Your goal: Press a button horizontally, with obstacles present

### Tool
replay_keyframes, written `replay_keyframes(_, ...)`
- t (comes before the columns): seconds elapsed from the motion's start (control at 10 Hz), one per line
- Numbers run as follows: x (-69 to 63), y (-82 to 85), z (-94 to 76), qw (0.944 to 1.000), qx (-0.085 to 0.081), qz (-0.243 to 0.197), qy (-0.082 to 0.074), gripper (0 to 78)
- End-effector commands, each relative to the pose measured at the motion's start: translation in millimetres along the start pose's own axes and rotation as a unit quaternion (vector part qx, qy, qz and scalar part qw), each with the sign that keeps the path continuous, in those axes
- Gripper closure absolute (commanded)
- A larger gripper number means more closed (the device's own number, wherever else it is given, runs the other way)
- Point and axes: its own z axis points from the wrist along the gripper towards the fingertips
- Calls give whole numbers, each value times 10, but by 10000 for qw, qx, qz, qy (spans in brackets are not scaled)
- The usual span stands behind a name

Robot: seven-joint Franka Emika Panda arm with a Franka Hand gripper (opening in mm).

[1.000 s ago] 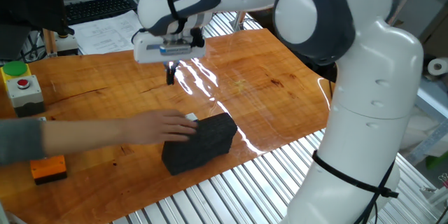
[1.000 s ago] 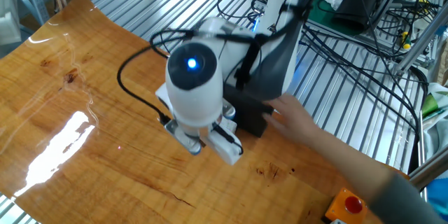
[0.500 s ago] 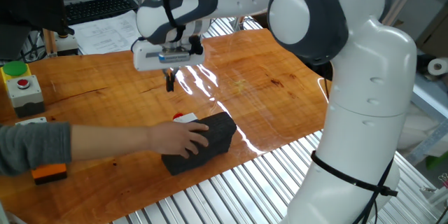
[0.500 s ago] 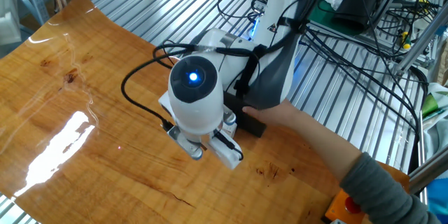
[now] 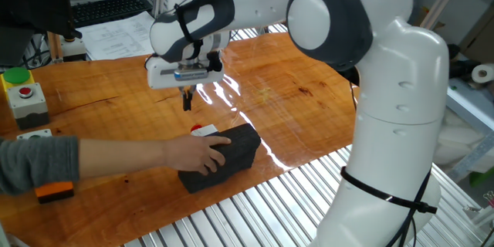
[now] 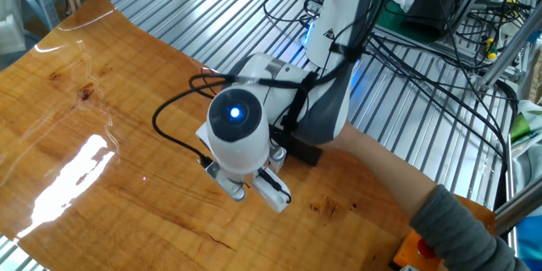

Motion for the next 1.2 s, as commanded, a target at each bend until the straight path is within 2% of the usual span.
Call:
replay_keyframes(0.1,-21,1,46,10000,17,18,14,776)
replay_keyframes(0.8,0,-25,145,9997,97,150,192,776)
replay_keyframes(1.2,47,-55,172,9997,99,146,189,776)
